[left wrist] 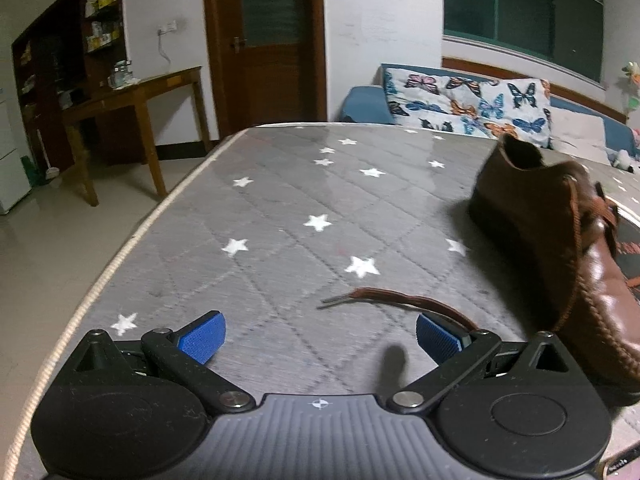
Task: Lace up shoes with both hands
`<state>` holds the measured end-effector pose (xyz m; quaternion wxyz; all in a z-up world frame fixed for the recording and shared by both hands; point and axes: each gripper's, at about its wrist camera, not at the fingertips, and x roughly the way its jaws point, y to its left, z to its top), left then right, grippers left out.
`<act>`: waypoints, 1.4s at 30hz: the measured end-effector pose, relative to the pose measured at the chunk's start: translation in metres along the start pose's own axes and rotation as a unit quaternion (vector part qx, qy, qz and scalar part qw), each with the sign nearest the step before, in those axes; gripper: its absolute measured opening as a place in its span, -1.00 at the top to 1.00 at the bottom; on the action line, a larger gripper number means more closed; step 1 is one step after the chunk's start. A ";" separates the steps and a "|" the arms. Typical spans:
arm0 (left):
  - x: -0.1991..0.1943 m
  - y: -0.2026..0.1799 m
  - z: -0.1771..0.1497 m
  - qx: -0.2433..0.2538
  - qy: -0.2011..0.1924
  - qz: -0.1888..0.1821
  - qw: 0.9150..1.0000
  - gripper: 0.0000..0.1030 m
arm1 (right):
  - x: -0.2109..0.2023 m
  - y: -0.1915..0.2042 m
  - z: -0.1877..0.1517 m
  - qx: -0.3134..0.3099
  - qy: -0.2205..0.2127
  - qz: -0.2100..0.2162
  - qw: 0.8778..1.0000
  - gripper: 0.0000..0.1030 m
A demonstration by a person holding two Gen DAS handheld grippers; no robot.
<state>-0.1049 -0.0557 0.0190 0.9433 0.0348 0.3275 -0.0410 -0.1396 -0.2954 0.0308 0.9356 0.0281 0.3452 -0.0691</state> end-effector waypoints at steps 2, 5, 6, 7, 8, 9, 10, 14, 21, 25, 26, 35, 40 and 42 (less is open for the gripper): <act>0.002 0.006 0.001 -0.005 -0.001 0.008 1.000 -1.00 | 0.000 -0.004 0.001 -0.003 0.000 -0.006 1.000 -1.00; 0.004 0.015 0.003 -0.012 -0.003 0.020 1.000 -1.00 | 0.001 -0.014 0.003 0.000 0.001 -0.015 1.000 -1.00; 0.005 0.018 0.003 -0.015 -0.003 0.025 1.000 -1.00 | 0.001 -0.018 0.003 0.001 0.002 -0.017 1.000 -1.00; 0.006 0.021 0.004 -0.018 -0.004 0.029 0.999 -1.00 | 0.002 -0.021 0.003 0.002 0.002 -0.020 1.000 -1.00; 0.007 0.025 0.005 -0.021 -0.004 0.034 0.999 -1.00 | 0.002 -0.024 0.004 0.003 0.003 -0.022 1.000 -1.00; 0.008 0.027 0.006 -0.024 -0.005 0.038 0.999 -1.00 | 0.002 -0.028 0.004 0.004 0.003 -0.024 1.000 -1.00; 0.009 0.030 0.007 -0.027 -0.006 0.041 0.999 -1.00 | 0.003 -0.031 0.005 0.005 0.004 -0.026 1.000 -1.00; 0.014 0.040 0.011 -0.034 -0.012 0.055 0.998 -1.00 | 0.004 -0.045 0.006 0.009 0.005 -0.036 0.999 -1.00; 0.025 0.053 0.013 -0.041 -0.009 0.076 0.996 -1.00 | 0.007 -0.077 0.012 0.032 0.000 -0.057 0.998 -1.00; 0.030 0.056 0.012 -0.040 -0.008 0.085 0.996 -1.00 | 0.008 -0.097 0.015 0.036 -0.006 -0.077 0.996 -1.00; 0.031 0.057 0.012 -0.040 -0.008 0.086 0.995 -1.00 | 0.009 -0.102 0.016 0.038 -0.006 -0.084 0.996 -1.00; 0.044 0.061 0.012 -0.055 0.003 0.086 0.995 -1.00 | 0.018 -0.140 0.016 0.048 -0.006 -0.113 0.992 -1.00; 0.046 0.069 0.015 -0.074 0.007 0.086 0.994 -1.00 | 0.023 -0.159 0.014 0.065 -0.002 -0.114 0.991 -1.00; 0.048 0.071 0.016 -0.078 0.008 0.086 0.993 -1.00 | 0.025 -0.165 0.013 0.074 -0.001 -0.113 0.991 -1.00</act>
